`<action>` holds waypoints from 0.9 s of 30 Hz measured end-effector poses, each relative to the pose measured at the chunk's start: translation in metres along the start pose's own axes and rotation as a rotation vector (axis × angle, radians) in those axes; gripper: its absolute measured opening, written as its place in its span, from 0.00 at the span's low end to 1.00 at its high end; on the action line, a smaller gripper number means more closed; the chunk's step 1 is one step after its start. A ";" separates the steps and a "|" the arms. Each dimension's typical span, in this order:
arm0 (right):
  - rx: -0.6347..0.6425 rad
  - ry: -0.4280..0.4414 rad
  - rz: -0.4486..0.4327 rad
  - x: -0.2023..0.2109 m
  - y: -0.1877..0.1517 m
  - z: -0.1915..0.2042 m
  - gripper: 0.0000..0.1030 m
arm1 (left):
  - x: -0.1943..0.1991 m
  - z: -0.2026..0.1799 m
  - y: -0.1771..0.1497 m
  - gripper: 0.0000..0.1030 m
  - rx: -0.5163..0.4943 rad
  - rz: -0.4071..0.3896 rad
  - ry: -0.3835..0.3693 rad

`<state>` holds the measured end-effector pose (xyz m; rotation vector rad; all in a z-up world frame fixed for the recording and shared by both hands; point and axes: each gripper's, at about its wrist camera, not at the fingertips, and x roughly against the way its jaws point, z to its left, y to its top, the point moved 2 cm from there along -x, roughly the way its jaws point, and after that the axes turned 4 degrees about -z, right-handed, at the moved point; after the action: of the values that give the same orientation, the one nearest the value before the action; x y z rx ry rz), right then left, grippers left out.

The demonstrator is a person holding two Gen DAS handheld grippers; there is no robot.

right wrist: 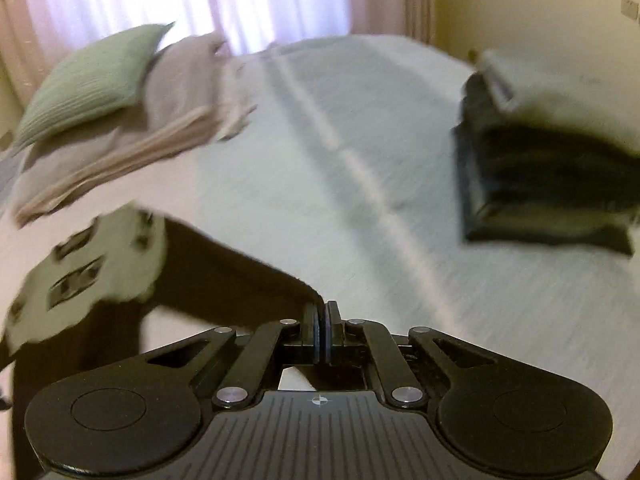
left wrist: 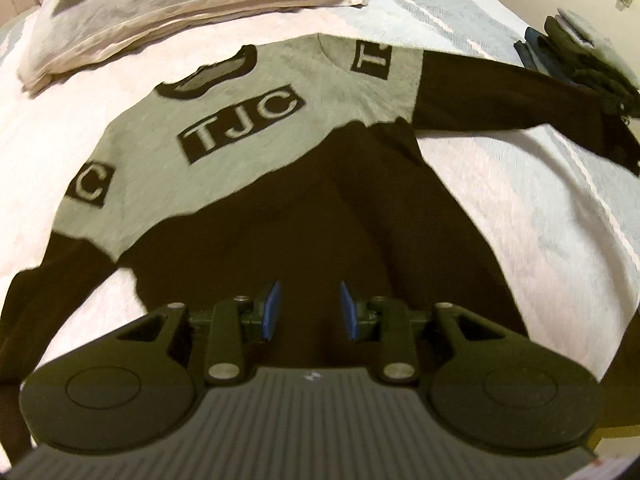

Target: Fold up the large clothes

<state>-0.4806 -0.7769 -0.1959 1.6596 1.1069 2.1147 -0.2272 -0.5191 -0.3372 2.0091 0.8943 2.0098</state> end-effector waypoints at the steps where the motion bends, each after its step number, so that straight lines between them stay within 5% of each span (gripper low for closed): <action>1: 0.020 -0.010 0.001 -0.009 0.009 -0.011 0.00 | -0.005 -0.004 0.005 0.27 0.003 0.000 0.004; 9: 0.097 -0.088 0.155 -0.110 0.023 -0.049 0.02 | -0.019 -0.010 0.016 0.30 0.063 0.011 0.040; 11: 0.079 -0.166 0.160 -0.117 0.017 -0.049 0.18 | -0.015 -0.004 0.010 0.31 0.078 0.017 0.063; 13: 0.082 -0.224 0.122 -0.108 0.008 -0.043 0.52 | -0.008 0.006 0.001 0.31 0.104 0.025 0.090; 15: 0.091 -0.224 0.096 -0.089 -0.005 -0.032 0.55 | 0.000 0.015 -0.009 0.32 0.128 0.037 0.114; 20: 0.015 -0.031 0.129 -0.034 -0.063 0.014 0.55 | 0.024 0.039 -0.048 0.34 0.182 0.057 0.153; 27: -0.002 0.340 0.338 0.020 -0.178 0.111 0.55 | 0.053 0.059 -0.121 0.37 0.313 0.087 0.128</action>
<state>-0.4326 -0.5968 -0.2937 1.6197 0.9589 2.6894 -0.2109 -0.3766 -0.3587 2.1246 1.2374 2.1822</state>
